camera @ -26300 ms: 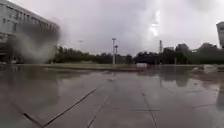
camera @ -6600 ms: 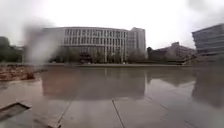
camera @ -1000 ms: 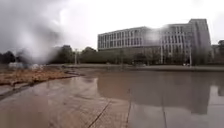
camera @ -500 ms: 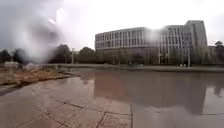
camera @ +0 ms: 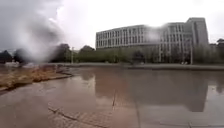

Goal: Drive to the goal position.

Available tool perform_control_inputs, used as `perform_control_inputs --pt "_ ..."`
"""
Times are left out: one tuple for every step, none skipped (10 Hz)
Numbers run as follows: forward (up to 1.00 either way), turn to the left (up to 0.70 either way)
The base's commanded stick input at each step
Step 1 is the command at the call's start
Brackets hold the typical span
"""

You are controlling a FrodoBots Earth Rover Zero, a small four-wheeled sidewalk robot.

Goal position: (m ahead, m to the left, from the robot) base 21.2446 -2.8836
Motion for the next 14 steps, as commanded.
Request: perform_control_inputs --pt "0.7 -0.19" --pt "0.7 -0.05" --pt "0.7 0.0" --pt "0.7 0.0" --pt "0.7 0.0" --pt "0.7 0.0" --pt "0.7 0.0" --pt "0.7 0.0" --pt "0.7 0.0" --pt "0.7 0.0" --pt "0.7 0.0" --pt "0.7 0.0" --pt "0.7 -0.02" --pt "0.7 -0.02"
